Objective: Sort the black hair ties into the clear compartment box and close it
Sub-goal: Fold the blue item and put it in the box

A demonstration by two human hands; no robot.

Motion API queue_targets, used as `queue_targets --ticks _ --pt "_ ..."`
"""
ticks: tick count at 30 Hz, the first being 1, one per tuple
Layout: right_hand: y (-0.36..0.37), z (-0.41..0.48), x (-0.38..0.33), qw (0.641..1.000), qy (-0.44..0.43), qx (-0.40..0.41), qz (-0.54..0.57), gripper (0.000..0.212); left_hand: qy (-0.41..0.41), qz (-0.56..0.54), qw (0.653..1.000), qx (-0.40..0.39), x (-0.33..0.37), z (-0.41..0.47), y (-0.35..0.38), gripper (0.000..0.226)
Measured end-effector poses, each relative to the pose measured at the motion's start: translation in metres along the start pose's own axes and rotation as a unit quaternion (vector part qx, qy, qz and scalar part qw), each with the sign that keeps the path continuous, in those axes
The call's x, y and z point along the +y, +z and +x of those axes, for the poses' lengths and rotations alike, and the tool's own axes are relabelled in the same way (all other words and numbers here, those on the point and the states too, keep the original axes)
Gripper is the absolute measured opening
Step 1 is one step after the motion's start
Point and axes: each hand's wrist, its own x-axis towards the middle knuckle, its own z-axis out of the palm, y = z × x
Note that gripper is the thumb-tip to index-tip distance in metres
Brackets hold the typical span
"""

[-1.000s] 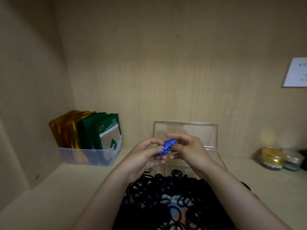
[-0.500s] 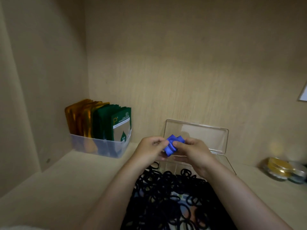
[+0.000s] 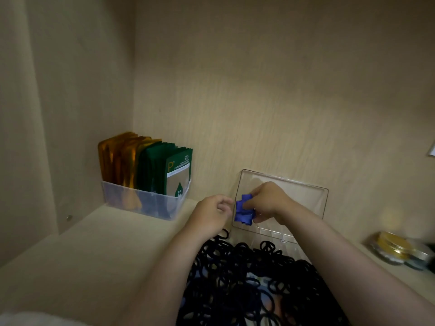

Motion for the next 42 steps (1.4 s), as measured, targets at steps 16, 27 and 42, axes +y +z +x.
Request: queue_targets --ticks 16,27,42 --pt "0.037 0.013 -0.005 0.983 -0.016 0.114 -0.143 0.026 -0.01 0.014 0.999 -0.033 -0.006 -0.006 0.005 0.015" --pt "0.012 -0.007 0.004 0.998 -0.016 -0.001 -0.064 0.014 -0.013 0.032 0.999 -0.031 -0.003 -0.009 0.005 0.021" --pt "0.016 -0.008 0.019 0.966 -0.137 0.038 -0.215 0.028 0.017 0.025 0.999 -0.024 -0.004 -0.01 0.005 0.01"
